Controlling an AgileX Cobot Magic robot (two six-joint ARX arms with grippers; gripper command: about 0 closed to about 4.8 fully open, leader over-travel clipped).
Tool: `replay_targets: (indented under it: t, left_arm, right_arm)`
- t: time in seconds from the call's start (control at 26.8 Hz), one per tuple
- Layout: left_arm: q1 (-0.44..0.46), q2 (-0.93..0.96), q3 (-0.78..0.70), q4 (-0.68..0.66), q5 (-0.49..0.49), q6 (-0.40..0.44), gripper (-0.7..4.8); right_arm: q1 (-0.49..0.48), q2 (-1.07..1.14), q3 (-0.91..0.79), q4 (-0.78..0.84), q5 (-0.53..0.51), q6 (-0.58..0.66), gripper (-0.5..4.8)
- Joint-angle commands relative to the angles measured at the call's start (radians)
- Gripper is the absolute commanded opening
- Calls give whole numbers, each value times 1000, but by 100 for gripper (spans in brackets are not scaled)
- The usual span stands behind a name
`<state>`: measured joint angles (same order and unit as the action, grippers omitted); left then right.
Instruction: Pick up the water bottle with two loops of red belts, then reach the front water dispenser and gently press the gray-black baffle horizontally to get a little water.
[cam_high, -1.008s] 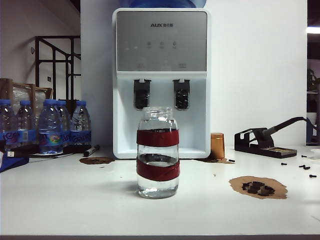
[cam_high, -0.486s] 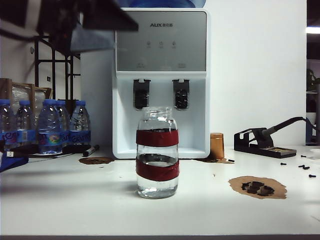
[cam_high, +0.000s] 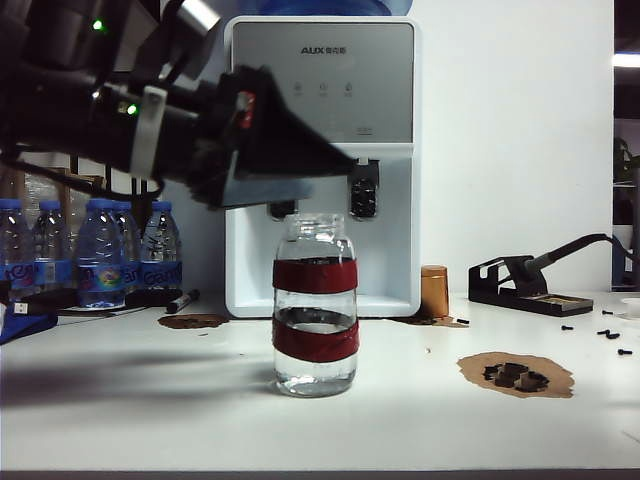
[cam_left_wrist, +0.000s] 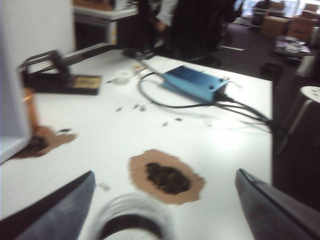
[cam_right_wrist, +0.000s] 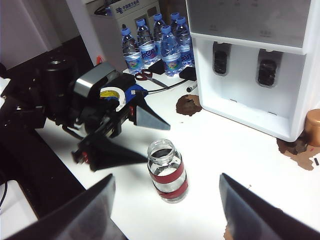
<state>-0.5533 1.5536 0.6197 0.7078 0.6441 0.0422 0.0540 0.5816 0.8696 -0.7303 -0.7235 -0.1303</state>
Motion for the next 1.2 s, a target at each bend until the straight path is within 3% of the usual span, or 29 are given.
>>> replay_targets:
  t: [0.04, 0.11, 0.41, 0.75, 0.78, 0.82, 0.86, 0.9, 1.05, 1.2]
  left_arm:
    - [-35, -2, 2, 18, -55, 37, 479]
    - [-48, 14, 2, 19, -132, 89, 479]
    - [-42, 109, 3, 29, -158, 122, 479]
    - [-35, 309, 3, 158, -196, 163, 479]
    - [-35, 316, 3, 169, -201, 163, 449]
    - [-35, 319, 3, 181, -220, 163, 270]
    - [-35, 319, 3, 185, -230, 162, 182]
    - [-35, 319, 3, 194, -241, 162, 53]
    - [-36, 319, 3, 201, -290, 161, -5]
    - [-36, 319, 6, 245, -397, 159, -5]
  right_arm:
    - [1, 0, 5, 6, -3, -2, 337]
    - [1, 0, 5, 5, -3, -2, 337]
    - [1, 0, 5, 5, -26, -2, 337]
    - [1, 0, 5, 5, -29, -2, 337]
    - [1, 0, 5, 5, -29, -2, 337]
    - [1, 0, 5, 5, -29, -2, 337]
    - [1, 0, 5, 5, -29, -2, 337]
    - [1, 0, 5, 5, -34, -2, 337]
    - [1, 0, 5, 5, -55, -2, 337]
    - [1, 0, 5, 5, -63, -2, 337]
